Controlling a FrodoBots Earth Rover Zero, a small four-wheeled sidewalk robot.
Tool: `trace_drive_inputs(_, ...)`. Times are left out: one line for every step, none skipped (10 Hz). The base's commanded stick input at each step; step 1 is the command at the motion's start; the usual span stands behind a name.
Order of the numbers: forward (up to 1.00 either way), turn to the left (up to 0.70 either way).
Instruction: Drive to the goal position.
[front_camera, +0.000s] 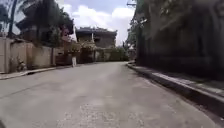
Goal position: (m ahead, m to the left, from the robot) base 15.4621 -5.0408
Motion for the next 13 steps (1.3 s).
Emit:
trace_drive_inputs(1.00,0.00)
trace_drive_inputs(1.00,0.00)
trace_drive_inputs(1.00,0.00)
trace_drive_inputs(1.00,0.00)
trace_drive_inputs(1.00,0.00)
trace_drive_inputs(1.00,0.00)
trace_drive_inputs(1.00,0.00)
trace_drive_inputs(1.00,0.00)
trace_drive_inputs(1.00,0.00)
trace_drive_inputs(1.00,0.00)
trace_drive_inputs(1.00,0.00)
trace_drive_inputs(1.00,0.00)
trace_drive_inputs(1.00,0.00)
